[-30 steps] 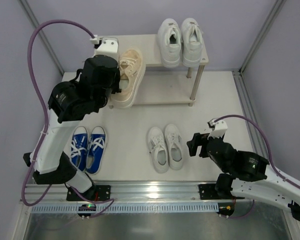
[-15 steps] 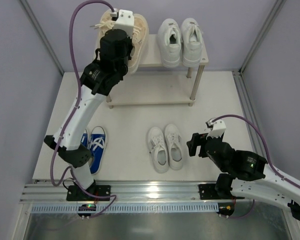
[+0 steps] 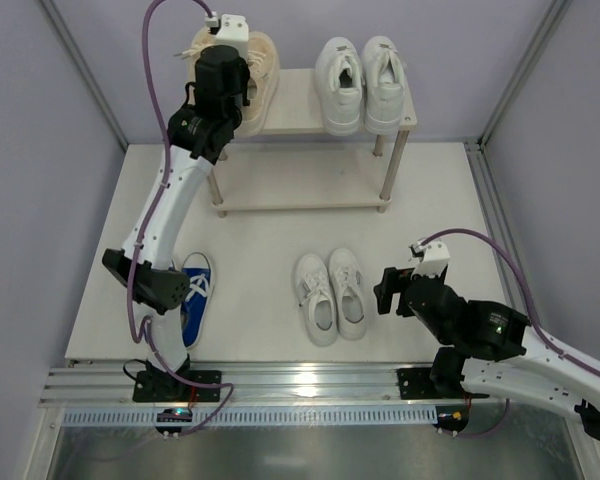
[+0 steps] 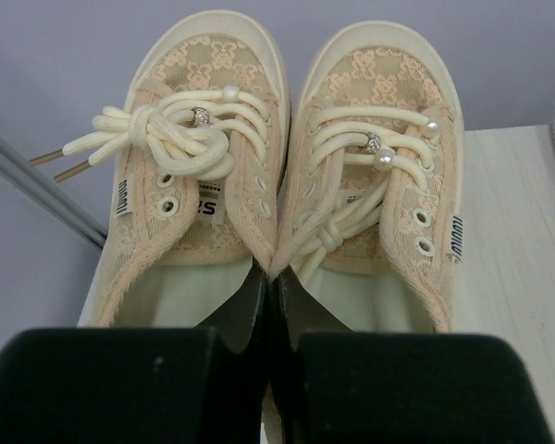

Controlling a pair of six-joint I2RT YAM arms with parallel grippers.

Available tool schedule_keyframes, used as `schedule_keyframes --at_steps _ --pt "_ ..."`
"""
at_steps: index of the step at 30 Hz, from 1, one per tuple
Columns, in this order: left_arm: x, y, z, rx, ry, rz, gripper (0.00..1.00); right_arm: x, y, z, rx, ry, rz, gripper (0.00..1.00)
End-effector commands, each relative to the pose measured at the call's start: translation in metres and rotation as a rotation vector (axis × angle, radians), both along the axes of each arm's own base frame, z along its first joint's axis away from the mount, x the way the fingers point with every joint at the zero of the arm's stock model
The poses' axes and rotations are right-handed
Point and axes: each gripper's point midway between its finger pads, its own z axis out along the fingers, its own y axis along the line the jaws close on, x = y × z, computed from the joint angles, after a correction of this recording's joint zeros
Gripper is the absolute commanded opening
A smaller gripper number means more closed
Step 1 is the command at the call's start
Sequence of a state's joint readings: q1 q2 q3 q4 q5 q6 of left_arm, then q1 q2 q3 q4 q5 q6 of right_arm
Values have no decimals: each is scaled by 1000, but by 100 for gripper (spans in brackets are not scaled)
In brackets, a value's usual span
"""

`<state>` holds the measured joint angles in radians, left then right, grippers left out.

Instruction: Place and organize the shoes onto the shoe shelf

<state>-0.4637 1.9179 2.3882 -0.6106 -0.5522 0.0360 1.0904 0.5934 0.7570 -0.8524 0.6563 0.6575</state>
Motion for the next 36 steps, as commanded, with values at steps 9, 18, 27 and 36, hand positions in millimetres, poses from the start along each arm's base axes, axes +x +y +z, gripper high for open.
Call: schedule_keyframes --at_steps 9,18,27,36 --pt "-25 24 119 -264 -356 22 0 6 12 3 16 5 -12 85" --pt "-23 21 98 -335 -293 41 0 5 13 1 16 10 -10 85" --pt "-19 23 79 -352 -245 77 0 5 14 -3 8 17 -9 85" --pt "-18 19 69 -354 -213 67 9 5 15 -6 2 23 -7 85"
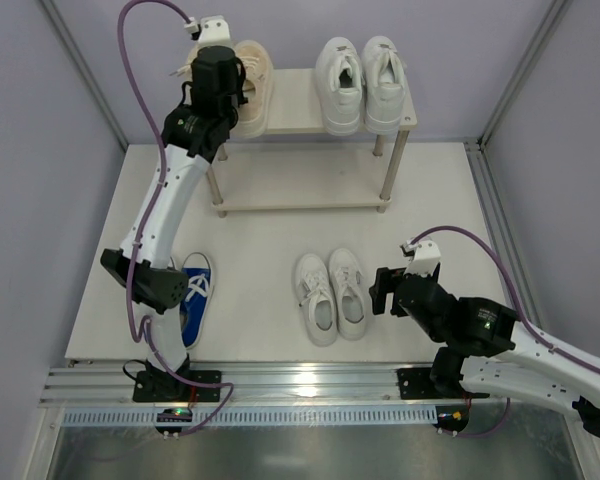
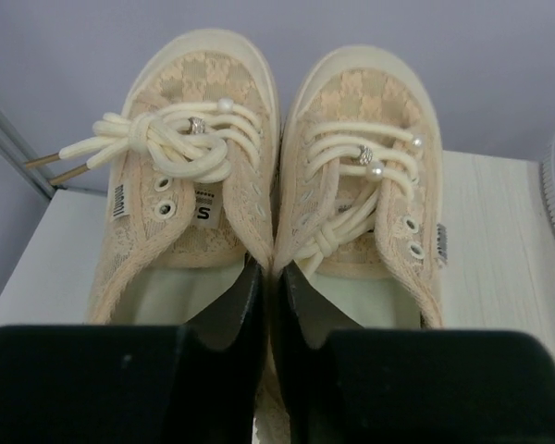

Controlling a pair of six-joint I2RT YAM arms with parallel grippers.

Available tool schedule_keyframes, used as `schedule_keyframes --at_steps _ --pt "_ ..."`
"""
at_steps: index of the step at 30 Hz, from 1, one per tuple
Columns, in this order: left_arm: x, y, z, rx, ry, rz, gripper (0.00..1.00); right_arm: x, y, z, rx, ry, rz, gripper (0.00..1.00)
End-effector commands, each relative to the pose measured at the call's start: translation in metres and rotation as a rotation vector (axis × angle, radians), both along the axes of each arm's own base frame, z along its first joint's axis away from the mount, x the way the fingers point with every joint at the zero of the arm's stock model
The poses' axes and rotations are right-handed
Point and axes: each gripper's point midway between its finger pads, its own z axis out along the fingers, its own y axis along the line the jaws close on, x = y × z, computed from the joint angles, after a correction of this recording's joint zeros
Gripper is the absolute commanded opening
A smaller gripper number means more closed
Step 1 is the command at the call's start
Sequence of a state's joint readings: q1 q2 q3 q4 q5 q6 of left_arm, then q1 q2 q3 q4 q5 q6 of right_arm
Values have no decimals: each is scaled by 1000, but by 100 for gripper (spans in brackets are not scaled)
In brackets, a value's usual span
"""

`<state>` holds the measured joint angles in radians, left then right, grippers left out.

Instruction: Place and organize the shoes onto the shoe shelf

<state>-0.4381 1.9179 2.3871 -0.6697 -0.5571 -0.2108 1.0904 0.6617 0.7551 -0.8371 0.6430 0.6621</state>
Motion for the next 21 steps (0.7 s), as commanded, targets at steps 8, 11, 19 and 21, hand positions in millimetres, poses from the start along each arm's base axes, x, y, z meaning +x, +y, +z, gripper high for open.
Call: schedule_keyframes --at_steps 8,11,19,21 --pt "-26 20 99 -117 -286 38 67 3 5 3 43 -10 -20 85" --pt "-33 25 108 -108 -304 41 81 2 4 1 42 -7 -23 85" --pt "-81 18 118 -156 -319 -49 97 5 3 7 70 -32 -39 85" --pt "-106 15 117 -176 -314 -95 97 6 3 10 87 -45 -45 85"
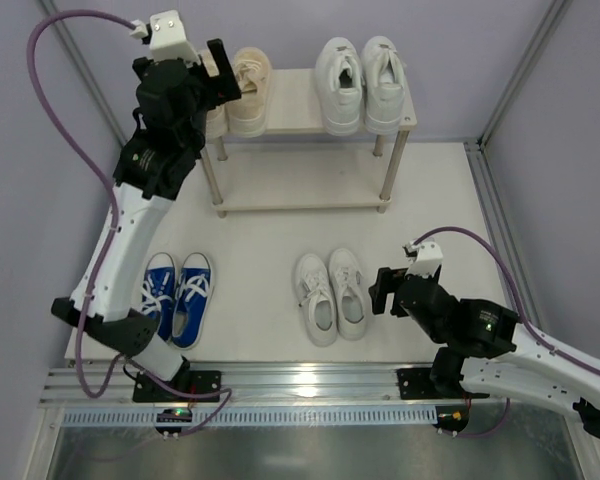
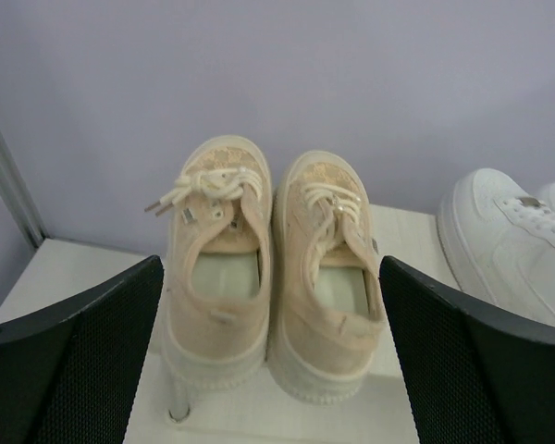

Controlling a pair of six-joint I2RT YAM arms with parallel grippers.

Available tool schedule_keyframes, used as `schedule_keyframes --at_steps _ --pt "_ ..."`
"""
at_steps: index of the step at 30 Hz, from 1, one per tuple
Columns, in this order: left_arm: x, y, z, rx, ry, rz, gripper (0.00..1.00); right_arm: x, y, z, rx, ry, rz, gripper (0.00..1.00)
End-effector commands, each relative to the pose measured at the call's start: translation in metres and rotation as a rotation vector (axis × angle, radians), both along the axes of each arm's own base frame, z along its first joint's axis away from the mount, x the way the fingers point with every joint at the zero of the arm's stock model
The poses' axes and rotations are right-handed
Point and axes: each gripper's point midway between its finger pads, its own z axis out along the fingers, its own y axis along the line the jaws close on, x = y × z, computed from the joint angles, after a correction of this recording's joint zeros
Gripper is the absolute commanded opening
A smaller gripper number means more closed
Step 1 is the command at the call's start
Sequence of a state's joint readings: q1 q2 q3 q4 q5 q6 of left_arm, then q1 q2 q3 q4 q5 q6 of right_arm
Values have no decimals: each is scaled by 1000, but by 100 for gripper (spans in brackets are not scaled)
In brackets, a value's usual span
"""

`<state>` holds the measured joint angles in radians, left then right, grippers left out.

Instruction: Place and organize the shoes onto the shoe shelf

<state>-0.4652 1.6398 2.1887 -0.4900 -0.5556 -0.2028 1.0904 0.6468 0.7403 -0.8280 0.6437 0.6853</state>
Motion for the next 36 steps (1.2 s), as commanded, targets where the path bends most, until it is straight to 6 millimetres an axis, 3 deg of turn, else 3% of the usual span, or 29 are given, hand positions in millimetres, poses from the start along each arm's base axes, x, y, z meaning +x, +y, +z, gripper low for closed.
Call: schedule_keyframes --at_steps 1,3,4,6,8,9,10,11,12,14,16,17,18,21,24,29,32,33,36 --pt "-40 -15 -2 -64 -19 -95 98 8 3 12 66 -53 -37 85" --pt "-54 -25 -26 -86 31 -149 100 9 5 11 58 -59 -28 85" --pt "-68 -30 -58 -116 97 -181 100 10 6 10 55 -57 -28 86" --pt "-84 -37 -91 -135 166 -227 100 10 12 4 34 -36 -18 86" --pt "-113 -36 -111 -194 210 -256 100 11 18 -3 19 -17 -4 86" --pt "-119 -39 -154 -172 292 -261 100 9 25 -13 -5 12 19 86" --pt "-137 -35 -156 -198 291 -279 100 11 32 -14 4 13 32 86" --pt "-144 -36 -193 -204 364 -282 100 11 38 -18 1 24 47 86" --pt "-153 -37 -202 -213 384 -299 100 11 45 -27 -27 48 71 86" --pt "-173 -29 -219 -241 418 -307 100 16 58 -28 -23 46 90 86" --pt "-188 -21 -249 -228 483 -299 100 21 71 -35 -43 57 117 86" --pt "-197 -16 -247 -246 469 -309 100 23 78 -34 -39 59 127 86" --pt "-202 -14 -263 -242 494 -310 100 24 83 -35 -35 63 137 86" --pt "-218 -3 -281 -234 528 -306 100 27 108 -42 -15 100 176 86" --pt "-227 6 -287 -224 533 -289 100 25 124 -55 -1 150 197 85" --pt "-232 19 -291 -188 529 -262 100 20 132 -82 -24 232 198 84" --pt "-234 25 -291 -177 516 -248 100 14 135 -97 -36 274 212 74" --pt "-234 26 -292 -174 519 -244 100 13 135 -102 -42 286 208 65" --pt "-235 27 -296 -169 527 -240 100 11 129 -112 -62 303 196 53"
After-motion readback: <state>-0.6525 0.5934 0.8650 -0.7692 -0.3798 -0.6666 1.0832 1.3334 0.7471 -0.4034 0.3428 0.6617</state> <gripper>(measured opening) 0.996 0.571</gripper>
